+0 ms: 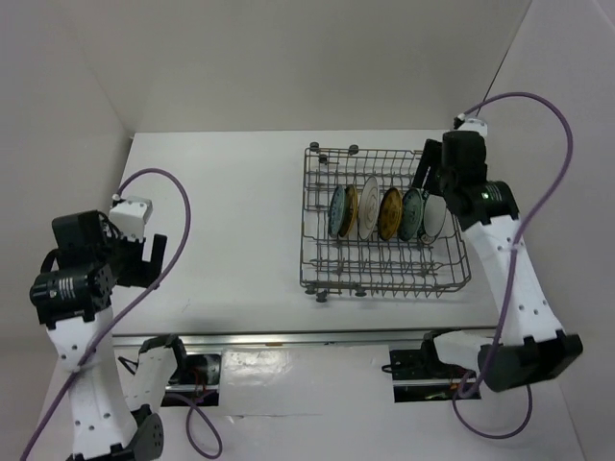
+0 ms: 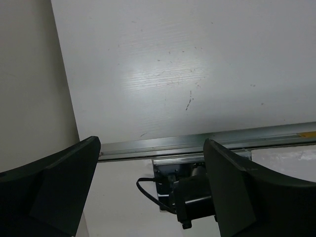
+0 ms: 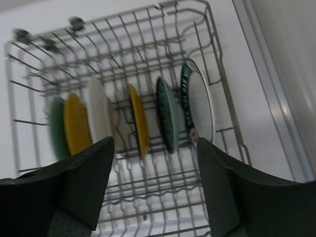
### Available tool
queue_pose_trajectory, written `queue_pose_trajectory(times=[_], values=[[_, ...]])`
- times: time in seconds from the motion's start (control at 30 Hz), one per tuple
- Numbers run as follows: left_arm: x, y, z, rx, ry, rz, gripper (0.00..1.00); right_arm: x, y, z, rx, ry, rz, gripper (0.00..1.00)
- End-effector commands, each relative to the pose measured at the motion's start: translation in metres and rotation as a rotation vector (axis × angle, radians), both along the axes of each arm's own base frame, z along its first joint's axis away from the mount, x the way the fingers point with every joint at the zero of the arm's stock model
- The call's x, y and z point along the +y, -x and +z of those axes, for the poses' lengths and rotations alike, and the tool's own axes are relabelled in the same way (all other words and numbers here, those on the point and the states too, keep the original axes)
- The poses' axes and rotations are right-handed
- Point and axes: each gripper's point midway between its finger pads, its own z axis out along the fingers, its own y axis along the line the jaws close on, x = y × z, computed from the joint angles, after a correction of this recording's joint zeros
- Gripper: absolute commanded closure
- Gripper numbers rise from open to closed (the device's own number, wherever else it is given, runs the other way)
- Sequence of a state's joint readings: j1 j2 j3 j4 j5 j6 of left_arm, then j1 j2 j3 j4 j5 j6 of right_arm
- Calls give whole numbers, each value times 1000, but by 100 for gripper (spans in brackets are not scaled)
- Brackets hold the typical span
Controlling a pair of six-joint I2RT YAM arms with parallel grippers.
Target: Unload the plates from the dish rack
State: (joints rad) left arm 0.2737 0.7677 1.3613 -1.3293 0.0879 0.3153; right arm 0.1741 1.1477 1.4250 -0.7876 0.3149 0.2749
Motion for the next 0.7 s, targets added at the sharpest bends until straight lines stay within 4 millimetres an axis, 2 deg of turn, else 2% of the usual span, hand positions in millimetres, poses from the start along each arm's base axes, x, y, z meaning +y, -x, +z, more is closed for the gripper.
queue_pose_trajectory(times=[0.0,0.03,0.07,0.13,0.17,0.2,0.3,0.4,0.5,0.53,0.67], values=[[13,-37,-5,-12,-14,2,0,-32,-10,6,2,100,-120,27],[11,-44,-6,-8,3,-13,0,-33,-14,0,20,86,-110,27],[9,-50,-13,26,27,-25,0,-44,-21,-6,44,73,-131,27],[0,-59,-17,35,81,-71,0,-52,-28,-19,82,51,-137,19],[-2,-67,-16,22,93,-84,0,-62,-31,-26,103,38,-145,19],[-3,-72,-22,40,111,-94,0,-67,-35,-43,152,39,-145,19],[-2,-86,-22,24,130,-87,0,-83,-44,-67,220,24,-177,19],[-1,-102,-22,2,145,-84,0,-80,-52,-81,229,4,-139,19],[0,-108,-29,35,182,-53,0,-72,-52,-108,272,-23,-103,20],[-2,-111,-25,28,190,-63,0,-75,-48,-124,299,-26,-112,22],[-1,-124,-22,12,202,-63,0,-81,-54,-144,285,-36,-131,34]])
